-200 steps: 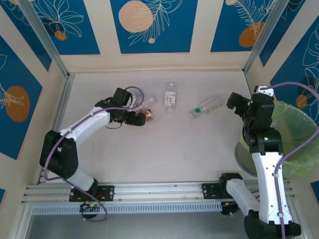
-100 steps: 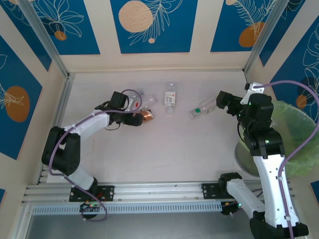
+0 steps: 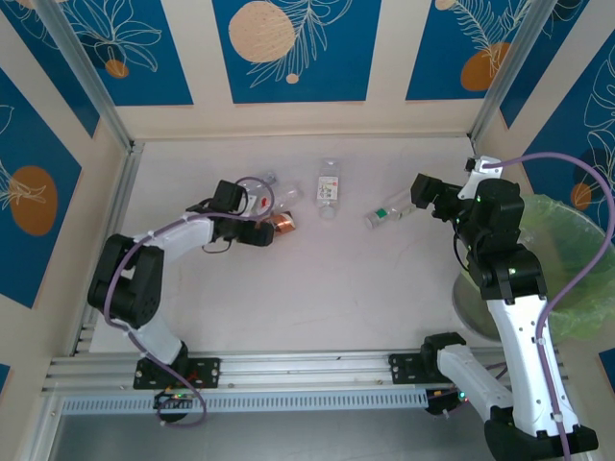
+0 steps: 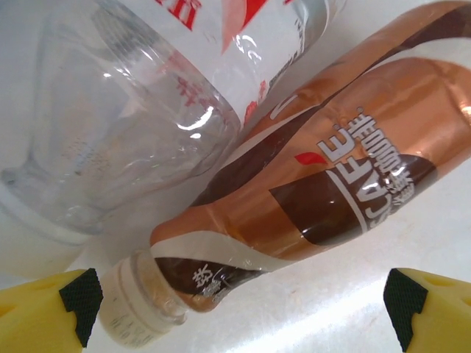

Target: Put the plastic bottles in the bin

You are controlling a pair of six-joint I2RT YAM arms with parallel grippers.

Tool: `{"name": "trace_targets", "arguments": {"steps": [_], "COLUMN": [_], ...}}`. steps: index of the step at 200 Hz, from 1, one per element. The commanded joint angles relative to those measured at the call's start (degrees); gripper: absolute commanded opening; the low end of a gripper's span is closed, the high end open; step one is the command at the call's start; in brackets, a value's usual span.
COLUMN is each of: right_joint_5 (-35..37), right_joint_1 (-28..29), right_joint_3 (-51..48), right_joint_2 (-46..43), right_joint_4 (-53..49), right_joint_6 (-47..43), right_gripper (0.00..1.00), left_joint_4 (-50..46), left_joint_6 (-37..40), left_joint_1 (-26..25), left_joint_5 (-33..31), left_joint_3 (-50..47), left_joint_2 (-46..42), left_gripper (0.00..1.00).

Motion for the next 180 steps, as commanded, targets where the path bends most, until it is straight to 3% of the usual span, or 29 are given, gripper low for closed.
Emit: {"name": "trace_targets", "arguments": {"steps": [1, 41, 67, 134, 180], "right_joint_5": [1.08, 1.17, 1.00, 1.52, 2.44], "right_joint_1": [0.60, 0.68, 0.69, 0.82, 0.95], "right_joint_3": [0.64, 0.81, 0.87, 0.88, 0.82], "right_joint_2": [-0.50, -0.37, -0.01, 0.32, -0.25], "right_joint_4": [0.04, 0.30, 0.92, 0.53, -0.20], "right_joint_6": [-0.90, -1.08, -1.04, -1.16, -1.54], "right_gripper": [1.00, 1.00, 1.00, 1.00, 1.00], "left_joint_4": [1.29, 1.57, 1.11, 1.31, -0.32], "left_joint_6": [0.89, 0.97, 2.18, 5.19, 5.75], "left_joint_1": [0.51, -1.18, -3.39, -6.85, -9.85], "left_joint_5": [3.25, 5.68, 3.12, -1.24, -3.31], "left_joint_3": [-0.56, -3.14, -4.30, -3.18, -2.66], "left_joint_2": [1.96, 0.86, 1.24, 3.19, 5.07], "left_gripper": [1.00, 1.00, 0.99, 0.70, 0.59]}}
